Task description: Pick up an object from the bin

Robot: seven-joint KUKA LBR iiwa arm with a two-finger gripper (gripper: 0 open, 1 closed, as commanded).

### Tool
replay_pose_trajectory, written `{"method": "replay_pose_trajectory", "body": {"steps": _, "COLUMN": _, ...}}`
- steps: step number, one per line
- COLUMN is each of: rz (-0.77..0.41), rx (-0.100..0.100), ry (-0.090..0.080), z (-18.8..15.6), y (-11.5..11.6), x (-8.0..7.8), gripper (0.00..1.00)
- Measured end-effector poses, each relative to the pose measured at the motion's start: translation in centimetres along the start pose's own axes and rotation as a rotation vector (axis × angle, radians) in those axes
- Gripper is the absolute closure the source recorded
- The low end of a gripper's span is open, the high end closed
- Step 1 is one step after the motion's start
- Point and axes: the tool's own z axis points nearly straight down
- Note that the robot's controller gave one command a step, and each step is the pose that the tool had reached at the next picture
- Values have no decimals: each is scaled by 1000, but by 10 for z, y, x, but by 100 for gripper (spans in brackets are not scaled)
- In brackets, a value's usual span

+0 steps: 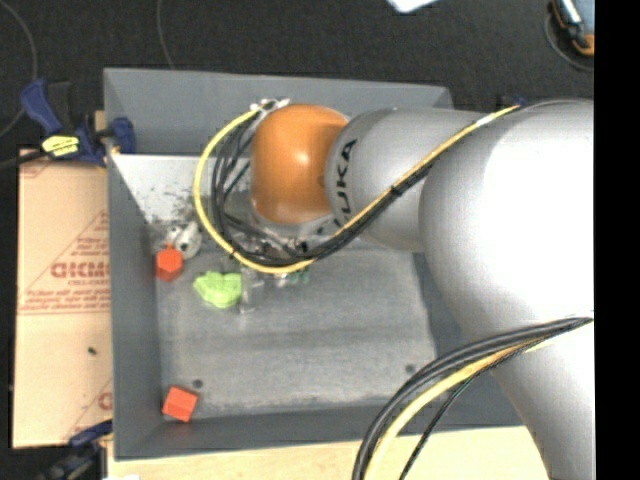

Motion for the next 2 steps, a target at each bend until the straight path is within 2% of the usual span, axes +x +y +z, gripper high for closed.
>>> {"method": "replay_pose_trajectory", "body": {"steps": 2, "rz": 1, "rx": 0, "ry": 0, "z": -2, "y": 0, "x": 0, "gripper": 100}}
